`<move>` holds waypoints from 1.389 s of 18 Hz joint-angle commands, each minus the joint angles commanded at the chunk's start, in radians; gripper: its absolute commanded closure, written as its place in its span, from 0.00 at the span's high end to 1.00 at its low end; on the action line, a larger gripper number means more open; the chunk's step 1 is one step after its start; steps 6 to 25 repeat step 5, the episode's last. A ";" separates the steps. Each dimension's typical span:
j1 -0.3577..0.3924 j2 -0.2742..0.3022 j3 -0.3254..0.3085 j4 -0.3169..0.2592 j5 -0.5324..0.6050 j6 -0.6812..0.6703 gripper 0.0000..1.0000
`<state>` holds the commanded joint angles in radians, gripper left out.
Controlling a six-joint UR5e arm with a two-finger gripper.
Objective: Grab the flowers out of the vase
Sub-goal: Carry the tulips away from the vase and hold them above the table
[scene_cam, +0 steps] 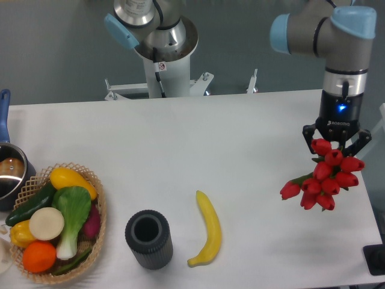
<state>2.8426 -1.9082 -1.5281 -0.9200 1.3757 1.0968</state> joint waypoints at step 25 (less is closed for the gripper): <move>-0.026 -0.026 0.100 -0.169 0.140 0.002 0.00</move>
